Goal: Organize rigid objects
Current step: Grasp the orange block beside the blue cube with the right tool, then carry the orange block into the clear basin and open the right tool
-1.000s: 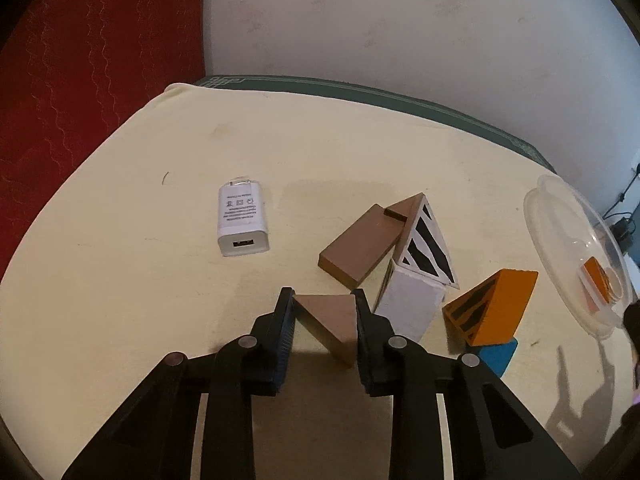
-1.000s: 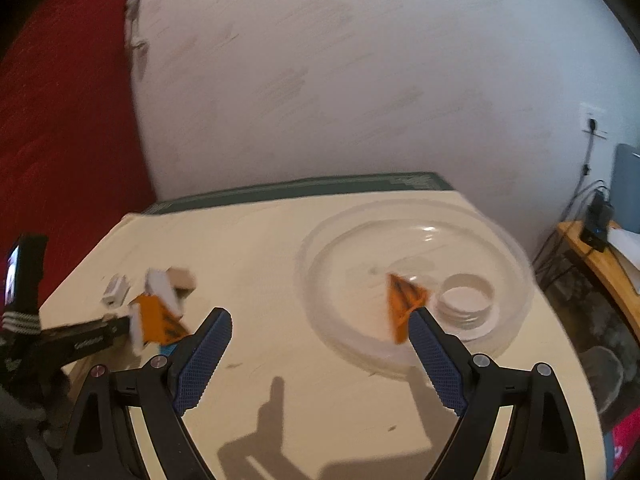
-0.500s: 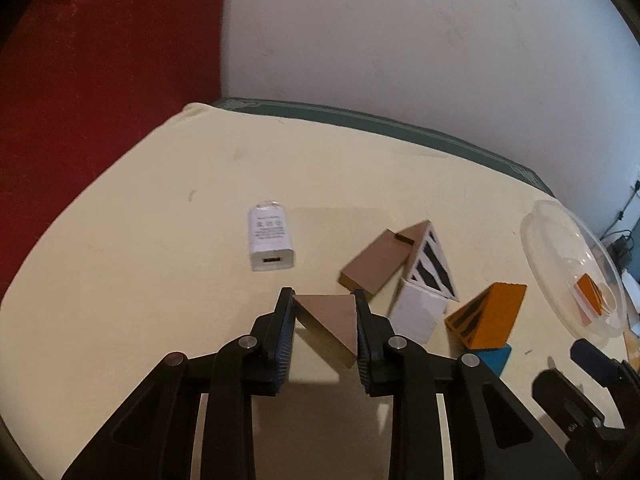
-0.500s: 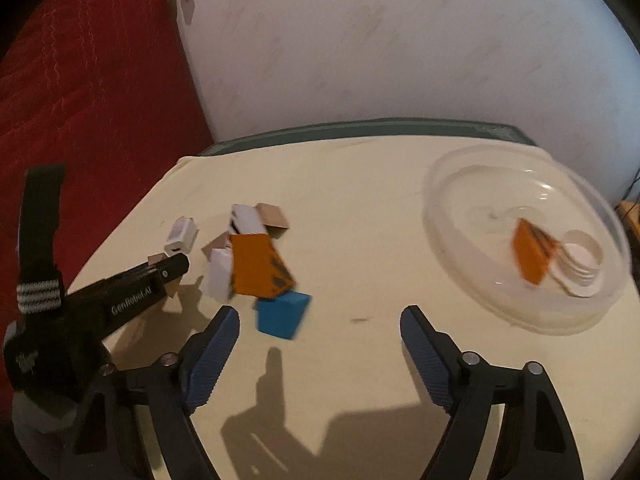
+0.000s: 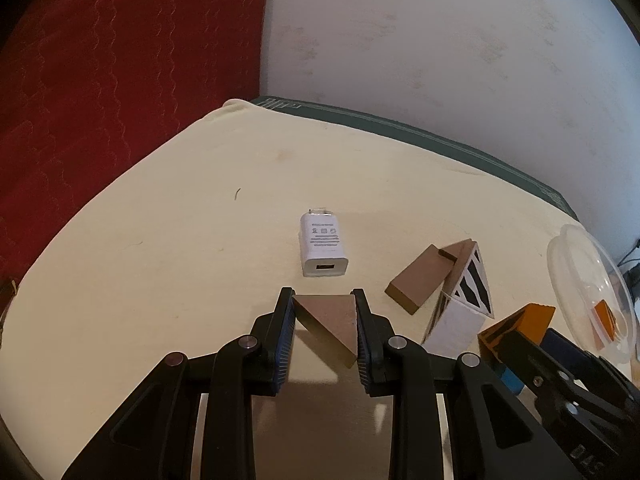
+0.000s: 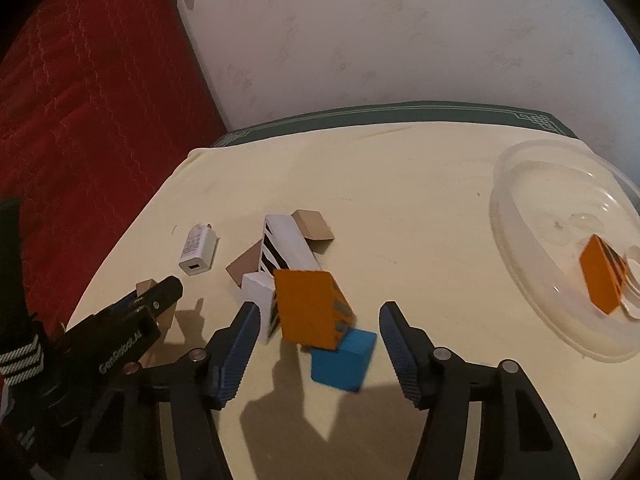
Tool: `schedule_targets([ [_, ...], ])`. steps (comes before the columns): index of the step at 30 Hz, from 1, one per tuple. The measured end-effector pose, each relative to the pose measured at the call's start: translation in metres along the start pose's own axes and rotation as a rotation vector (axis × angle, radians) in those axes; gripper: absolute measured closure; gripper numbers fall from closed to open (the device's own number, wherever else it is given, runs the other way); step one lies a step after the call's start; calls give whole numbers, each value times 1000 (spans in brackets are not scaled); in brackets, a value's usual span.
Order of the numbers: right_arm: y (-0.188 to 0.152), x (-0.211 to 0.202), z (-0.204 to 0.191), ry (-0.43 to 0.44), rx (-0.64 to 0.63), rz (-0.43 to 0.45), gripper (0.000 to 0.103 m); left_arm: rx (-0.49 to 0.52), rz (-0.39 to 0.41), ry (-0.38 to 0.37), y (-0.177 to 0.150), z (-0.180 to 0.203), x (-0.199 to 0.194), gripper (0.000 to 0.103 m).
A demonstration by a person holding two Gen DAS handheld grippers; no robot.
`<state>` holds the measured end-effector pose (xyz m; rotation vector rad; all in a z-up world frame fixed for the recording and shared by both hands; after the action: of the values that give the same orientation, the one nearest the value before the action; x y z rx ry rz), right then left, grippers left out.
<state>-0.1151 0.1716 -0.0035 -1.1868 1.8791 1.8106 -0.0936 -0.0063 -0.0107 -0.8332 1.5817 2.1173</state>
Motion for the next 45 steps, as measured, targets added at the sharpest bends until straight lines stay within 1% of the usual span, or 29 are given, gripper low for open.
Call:
schedule_targets([
  [4,3,7,-3,-6,-3,-15,45,-6,-7,2,0,1,2,75],
  [6,4,10,-4,-14,-6,-23,52,-6,-6,1,0,2,2,75],
  [10,3,11,-4,-20,-11,-29,58,-1,-3,-7,-1,2,0,75],
  [11,3,10,-4,-21,-14,-26,62,1,-4,-9,-2,3,0,75],
  [17,3,4,0,-29,-9,-4,67,8,-2,-12,-4,7,-1,75],
  [20,3,1,1,-27,-1,14,68,8,1,-17,-4,8,-3,75],
  [24,5,-9,8,-25,24,47,71,19,12,-31,-5,14,-6,75],
  [29,12,-21,21,-36,64,90,71,37,20,-48,-7,21,-8,75],
  [32,15,-25,26,-40,84,102,71,43,18,-49,-8,24,-8,75],
  [36,18,-28,28,-35,100,112,72,44,14,-46,-9,26,-7,75],
  [39,22,-33,31,-34,113,137,72,47,14,-45,-10,29,-7,75],
  [45,33,-49,56,-81,159,206,72,57,14,-48,-12,35,-7,75],
])
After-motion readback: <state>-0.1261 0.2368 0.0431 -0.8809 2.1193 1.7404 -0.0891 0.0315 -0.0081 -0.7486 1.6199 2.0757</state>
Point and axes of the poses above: each gripper's, at about its wrist camera, not at the fingertips, and x roughly the way its jaws point, z to its right, y to its top, the point moved 6 cm from there along x, roughly the way its jaws point, and after that the axes turned 6 degrees about -y, right-handed, at the moved point
